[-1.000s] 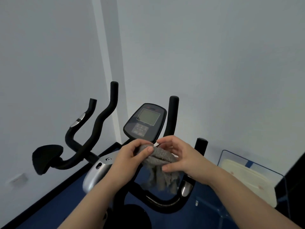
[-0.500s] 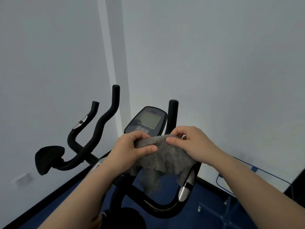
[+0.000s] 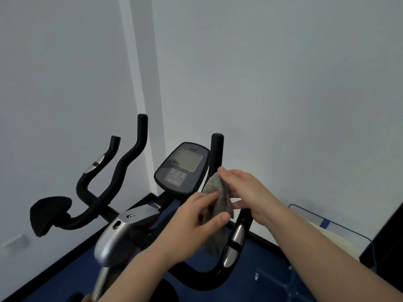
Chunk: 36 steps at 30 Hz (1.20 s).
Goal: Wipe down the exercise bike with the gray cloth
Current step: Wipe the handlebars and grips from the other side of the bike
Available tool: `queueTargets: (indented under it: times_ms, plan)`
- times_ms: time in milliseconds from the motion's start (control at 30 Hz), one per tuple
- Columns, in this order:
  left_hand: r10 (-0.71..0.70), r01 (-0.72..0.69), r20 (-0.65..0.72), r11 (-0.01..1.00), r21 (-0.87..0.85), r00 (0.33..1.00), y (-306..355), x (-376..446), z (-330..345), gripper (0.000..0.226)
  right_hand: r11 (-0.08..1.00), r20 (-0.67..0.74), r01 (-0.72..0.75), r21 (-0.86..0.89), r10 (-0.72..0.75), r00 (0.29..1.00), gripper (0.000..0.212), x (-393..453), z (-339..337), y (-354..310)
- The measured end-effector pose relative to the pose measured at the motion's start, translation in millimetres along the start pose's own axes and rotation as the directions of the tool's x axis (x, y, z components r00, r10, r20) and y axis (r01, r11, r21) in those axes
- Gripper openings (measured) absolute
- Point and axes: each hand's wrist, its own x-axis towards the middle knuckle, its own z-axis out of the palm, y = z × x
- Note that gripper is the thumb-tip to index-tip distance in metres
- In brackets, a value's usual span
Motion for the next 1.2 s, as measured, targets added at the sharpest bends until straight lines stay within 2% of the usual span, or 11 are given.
queueTargets:
  times_ms: [67, 100, 167, 233, 333, 400, 500, 700, 867, 1100, 1200]
  plan:
    - [0.04, -0.039, 0.025, 0.998, -0.041, 0.999, 3, -2, -5, 0.055, 0.997, -0.003, 0.031, -0.068, -0.032, 0.999, 0.019, 0, -3, 2]
    - [0.074, -0.075, -0.025, 0.996, -0.053, 0.997, 4, -1, -8, 0.047, 0.996, 0.0, 0.034, -0.079, -0.034, 0.999, 0.012, 1, -4, 2]
    - [0.098, -0.114, -0.232, 0.992, -0.058, 0.968, 2, 3, -13, 0.033, 0.992, 0.011, 0.063, -0.111, -0.062, 0.998, 0.016, 2, -6, 2]
    - [0.001, -0.04, -0.382, 0.995, -0.096, 0.924, -5, 10, -17, 0.016, 0.964, 0.068, 0.151, -0.217, -0.139, 0.988, 0.023, 3, -7, -1]
    - [-0.135, 0.129, -0.247, 0.991, -0.04, 0.96, -16, 18, -18, 0.039, 0.861, 0.168, 0.327, -0.389, -0.283, 0.944, 0.024, 6, -9, -13]
    - [-0.167, 0.157, -0.15, 0.985, -0.073, 0.975, -17, 24, -16, 0.03, 0.746, 0.147, 0.417, -0.519, -0.403, 0.904, 0.026, 15, -13, -21]
    - [-0.164, 0.16, -0.17, 0.986, -0.036, 0.972, -11, 36, -12, 0.011, 0.593, 0.031, 0.438, -0.676, -0.571, 0.821, 0.027, 31, -22, -32]
    - [-0.137, 0.135, -0.394, 0.99, -0.034, 0.909, 8, 73, -3, 0.012, 0.71, -0.19, 0.45, -0.542, -0.625, 0.757, 0.025, 63, -33, -37]
    - [-0.108, 0.109, -0.55, 0.994, -0.031, 0.828, 13, 90, 1, 0.009, 0.696, -0.26, 0.601, -0.392, -0.711, 0.654, 0.028, 80, -32, -30]
    - [-0.178, 0.205, -0.596, 0.978, -0.022, 0.783, -13, 82, 15, 0.011, 0.72, 0.041, 0.689, -0.085, -0.688, 0.724, 0.021, 106, -23, -23]
    - [-0.221, 0.265, -0.626, 0.964, -0.023, 0.748, -23, 73, 23, 0.012, 0.737, 0.194, 0.675, 0.027, -0.666, 0.72, 0.032, 119, -25, -14]
